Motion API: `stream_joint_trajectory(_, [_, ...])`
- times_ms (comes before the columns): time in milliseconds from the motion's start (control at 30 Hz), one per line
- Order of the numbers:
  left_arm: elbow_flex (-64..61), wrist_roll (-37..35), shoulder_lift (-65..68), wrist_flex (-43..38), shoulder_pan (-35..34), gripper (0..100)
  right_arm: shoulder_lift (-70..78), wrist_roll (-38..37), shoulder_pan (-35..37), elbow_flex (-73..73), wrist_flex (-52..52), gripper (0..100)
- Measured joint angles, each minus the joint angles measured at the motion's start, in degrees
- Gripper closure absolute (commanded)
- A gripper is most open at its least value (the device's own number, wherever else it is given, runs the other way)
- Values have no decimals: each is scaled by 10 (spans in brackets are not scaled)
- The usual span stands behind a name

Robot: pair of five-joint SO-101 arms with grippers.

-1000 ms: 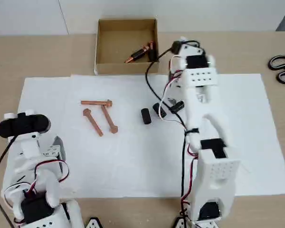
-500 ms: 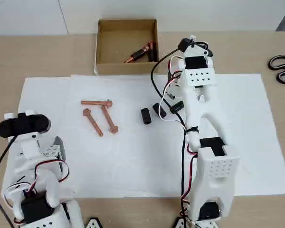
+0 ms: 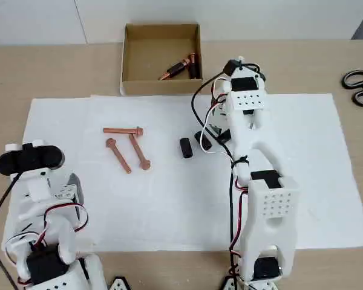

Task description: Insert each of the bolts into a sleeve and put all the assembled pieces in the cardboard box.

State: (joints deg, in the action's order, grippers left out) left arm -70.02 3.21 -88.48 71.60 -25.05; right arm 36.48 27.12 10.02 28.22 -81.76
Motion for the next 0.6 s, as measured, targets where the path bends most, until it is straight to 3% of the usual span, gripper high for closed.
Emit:
stream_joint_trajectory(100, [0, 0, 0, 0, 0, 826, 0, 0, 0, 0, 0, 852])
stream_joint_trajectory(600, [0, 0, 0, 0, 0, 826, 0, 0, -1, 0, -1, 855])
